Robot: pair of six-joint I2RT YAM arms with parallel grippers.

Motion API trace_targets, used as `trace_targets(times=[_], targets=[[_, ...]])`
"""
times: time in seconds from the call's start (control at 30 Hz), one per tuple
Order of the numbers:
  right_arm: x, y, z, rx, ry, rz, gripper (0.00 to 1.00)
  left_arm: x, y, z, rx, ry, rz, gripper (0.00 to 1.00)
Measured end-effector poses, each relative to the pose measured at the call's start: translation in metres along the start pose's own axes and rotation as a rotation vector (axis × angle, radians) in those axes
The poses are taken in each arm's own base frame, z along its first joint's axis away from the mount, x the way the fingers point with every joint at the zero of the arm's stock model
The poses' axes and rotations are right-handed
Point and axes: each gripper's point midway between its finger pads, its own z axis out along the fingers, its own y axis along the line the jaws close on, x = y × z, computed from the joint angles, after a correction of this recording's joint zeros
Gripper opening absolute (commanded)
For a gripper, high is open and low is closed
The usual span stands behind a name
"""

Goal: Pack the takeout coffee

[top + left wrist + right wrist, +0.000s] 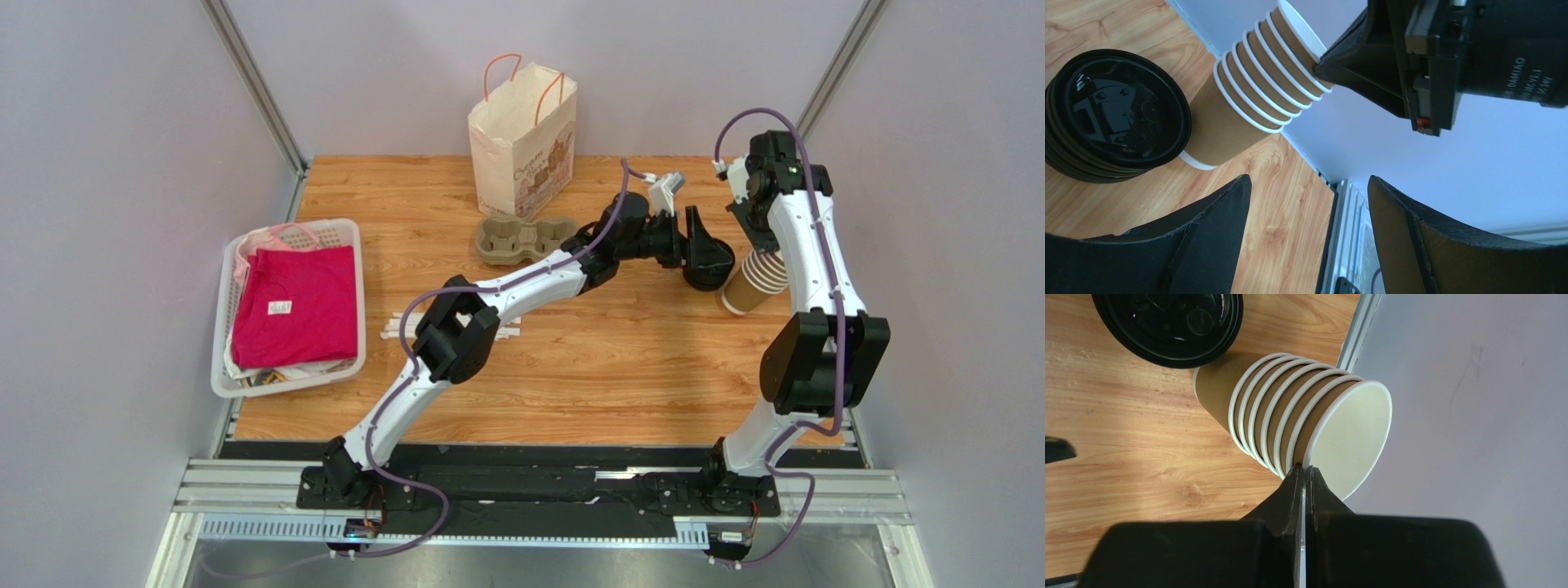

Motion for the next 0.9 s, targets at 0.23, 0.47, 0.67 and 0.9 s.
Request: trace_targets(times=[0.23,0.47,0.67,0.9], targets=[[0.011,0.010,-0.002,-0.046,0.039,0.030,0.00,0.007,0.004,0.019,-0.001,-0.034,-0.046,0.69],[0.022,0.021,-0.005,-0.083,0.060,0.063,0.00,0.023,0.000,0.035,0.007,-0.039,-0.078,0.58],[0.034,0.032,-0.014,-0.115,0.068,0.099,0.00,0.035,0.000,0.039,0.005,-0.023,-0.113,0.56],[0.043,0.044,-0.023,-0.152,0.067,0.138,0.00,0.034,-0.002,0.039,0.010,-0.026,-0.129,0.54]])
